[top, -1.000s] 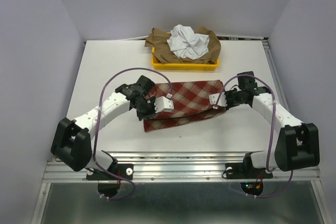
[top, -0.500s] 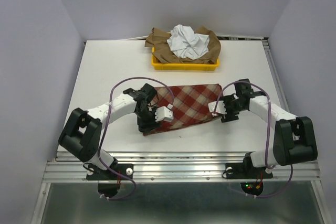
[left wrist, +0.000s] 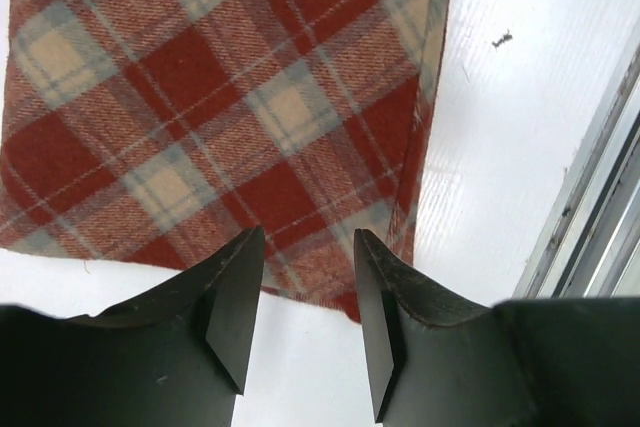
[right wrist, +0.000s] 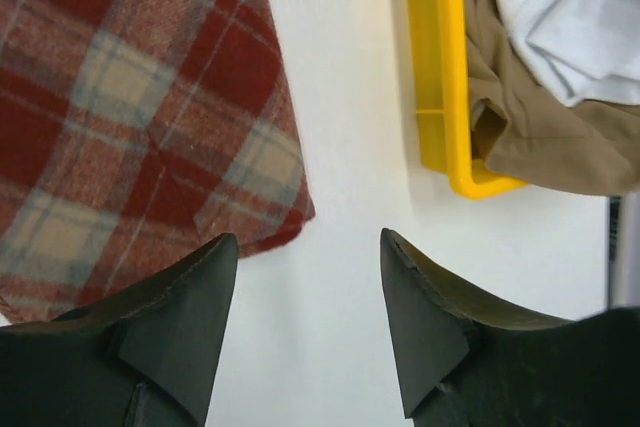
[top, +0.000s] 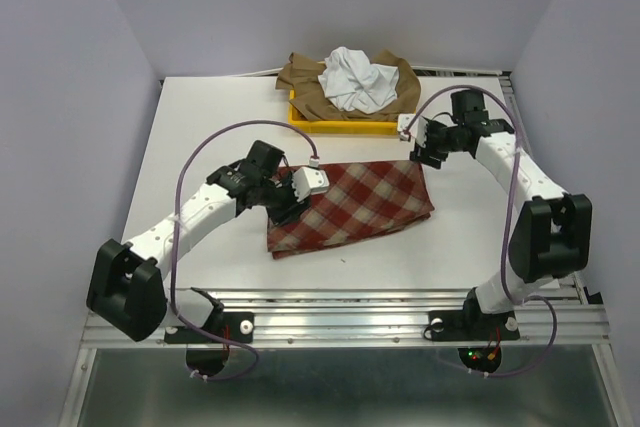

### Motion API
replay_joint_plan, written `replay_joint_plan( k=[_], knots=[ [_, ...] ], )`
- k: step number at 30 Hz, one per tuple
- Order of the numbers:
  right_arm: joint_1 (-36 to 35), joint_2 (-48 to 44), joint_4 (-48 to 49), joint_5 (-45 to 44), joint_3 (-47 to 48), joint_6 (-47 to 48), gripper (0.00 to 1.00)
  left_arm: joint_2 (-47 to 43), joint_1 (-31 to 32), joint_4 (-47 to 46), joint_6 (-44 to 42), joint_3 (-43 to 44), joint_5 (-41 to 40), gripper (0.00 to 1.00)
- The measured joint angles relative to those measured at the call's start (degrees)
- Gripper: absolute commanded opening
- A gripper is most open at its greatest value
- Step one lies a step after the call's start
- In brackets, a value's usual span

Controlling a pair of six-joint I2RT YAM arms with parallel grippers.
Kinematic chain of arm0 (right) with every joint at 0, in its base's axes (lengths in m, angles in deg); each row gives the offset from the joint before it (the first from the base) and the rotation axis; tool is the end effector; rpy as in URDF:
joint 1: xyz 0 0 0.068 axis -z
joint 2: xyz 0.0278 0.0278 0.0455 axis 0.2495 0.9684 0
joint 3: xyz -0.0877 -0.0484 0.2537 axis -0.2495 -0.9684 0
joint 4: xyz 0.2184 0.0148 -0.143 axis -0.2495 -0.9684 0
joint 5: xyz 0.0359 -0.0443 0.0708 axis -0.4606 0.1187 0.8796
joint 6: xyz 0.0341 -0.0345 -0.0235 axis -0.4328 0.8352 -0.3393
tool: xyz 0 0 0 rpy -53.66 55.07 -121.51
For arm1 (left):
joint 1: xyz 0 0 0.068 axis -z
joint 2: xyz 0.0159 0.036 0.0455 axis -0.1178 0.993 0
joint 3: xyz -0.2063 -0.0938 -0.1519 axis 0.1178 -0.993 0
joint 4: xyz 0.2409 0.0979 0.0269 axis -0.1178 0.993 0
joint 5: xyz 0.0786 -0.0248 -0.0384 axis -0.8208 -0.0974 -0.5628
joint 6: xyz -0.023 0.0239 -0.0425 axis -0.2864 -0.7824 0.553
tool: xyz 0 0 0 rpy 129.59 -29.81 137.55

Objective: Fold and stack the skirts

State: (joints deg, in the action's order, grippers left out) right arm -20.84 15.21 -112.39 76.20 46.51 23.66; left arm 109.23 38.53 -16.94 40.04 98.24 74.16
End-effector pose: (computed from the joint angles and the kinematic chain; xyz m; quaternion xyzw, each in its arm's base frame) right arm 0.3271 0.0555 0.2803 -0.6537 0.6411 0.0447 0.3996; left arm 0.2191 -0.1542 0.2651 0.5936 0.7003 -0.1907 0.3476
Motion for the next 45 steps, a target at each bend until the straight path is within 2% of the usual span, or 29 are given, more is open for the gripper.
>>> replay_joint_plan(
  k=[3,12,15,23,28,34,37,42,45],
  knots=[
    [-0.1,6.0,-1.3,2.0,4.2,-3.2,0.59,2.5,0.0,-3.0,3.0,-1.2,-0.3,0.48],
    [-5.2,17.1,-2.0,0.2,4.6,-7.6,0.54,15.1,0.0,-4.6,6.3,-2.4,-2.7,0.40],
    [-6.6,19.8,-1.8,-2.3,3.8,-7.5,0.53,18.9,0.0,-4.6,6.8,-2.3,-3.3,0.32],
    [-6.7,17.3,-6.0,-6.0,-1.6,-4.3,0.55,24.0,-3.7,-4.6,9.9,2.9,-3.9,0.31],
    [-11.8,11.9,-12.6,-5.5,-7.6,-7.0,0.62,32.1,-7.4,-4.7,10.8,14.1,-6.6,0.34],
    [-27.8,10.6,-18.7,2.6,-9.0,-16.0,0.66,44.6,-8.9,-4.7,11.7,32.0,-8.0,0.40],
    [-32.0,10.9,-22.8,9.9,-6.6,-21.8,0.63,47.5,-8.7,-4.8,12.5,36.7,-7.5,0.43],
    [-28.9,11.8,-25.2,17.0,3.8,-29.2,0.61,45.4,-8.7,-5.0,12.9,36.2,-7.3,0.44],
    [-22.9,11.8,-24.2,19.3,7.4,-32.1,0.59,38.6,-8.7,-5.0,12.9,30.9,-6.8,0.44]
  ],
)
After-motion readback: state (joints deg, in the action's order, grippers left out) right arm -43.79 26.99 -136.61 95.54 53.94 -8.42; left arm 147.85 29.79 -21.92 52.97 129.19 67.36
